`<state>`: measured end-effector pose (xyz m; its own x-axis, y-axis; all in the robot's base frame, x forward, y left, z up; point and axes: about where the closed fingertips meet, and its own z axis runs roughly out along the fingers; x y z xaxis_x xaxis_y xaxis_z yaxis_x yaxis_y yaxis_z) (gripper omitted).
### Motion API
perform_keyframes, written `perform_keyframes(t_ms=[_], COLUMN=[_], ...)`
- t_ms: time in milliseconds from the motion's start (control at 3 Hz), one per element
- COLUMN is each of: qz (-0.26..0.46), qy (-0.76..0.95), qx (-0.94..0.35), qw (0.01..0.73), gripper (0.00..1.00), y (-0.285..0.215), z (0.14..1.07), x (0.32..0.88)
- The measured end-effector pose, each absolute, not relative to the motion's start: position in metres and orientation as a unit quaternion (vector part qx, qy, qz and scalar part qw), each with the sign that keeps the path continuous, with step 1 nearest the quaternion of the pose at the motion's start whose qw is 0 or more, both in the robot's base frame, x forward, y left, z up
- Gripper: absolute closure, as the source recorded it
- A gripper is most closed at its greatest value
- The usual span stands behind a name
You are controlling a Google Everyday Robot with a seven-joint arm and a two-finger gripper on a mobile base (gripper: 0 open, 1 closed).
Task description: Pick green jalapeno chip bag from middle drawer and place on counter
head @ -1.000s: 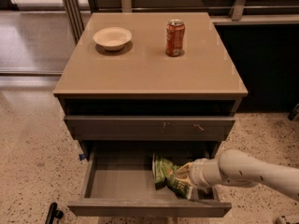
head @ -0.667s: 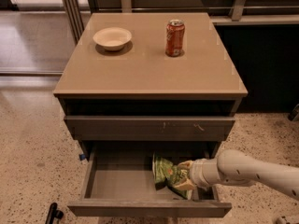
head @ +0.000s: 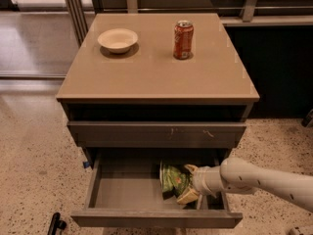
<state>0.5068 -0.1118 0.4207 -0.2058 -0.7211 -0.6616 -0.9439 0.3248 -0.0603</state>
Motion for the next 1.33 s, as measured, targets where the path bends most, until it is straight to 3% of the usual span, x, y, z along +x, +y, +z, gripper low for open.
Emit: perform_keyframes(t_ms=[667,1333], qz=[0.197,0.201], qy=[0.75,0.751], qx=[-0.544,-0.547], qw=[0.322,0.311], gripper=[0.24,0.74], y=[-0.095,-0.094], z=[0.39,0.361], x=[0.522,0.524])
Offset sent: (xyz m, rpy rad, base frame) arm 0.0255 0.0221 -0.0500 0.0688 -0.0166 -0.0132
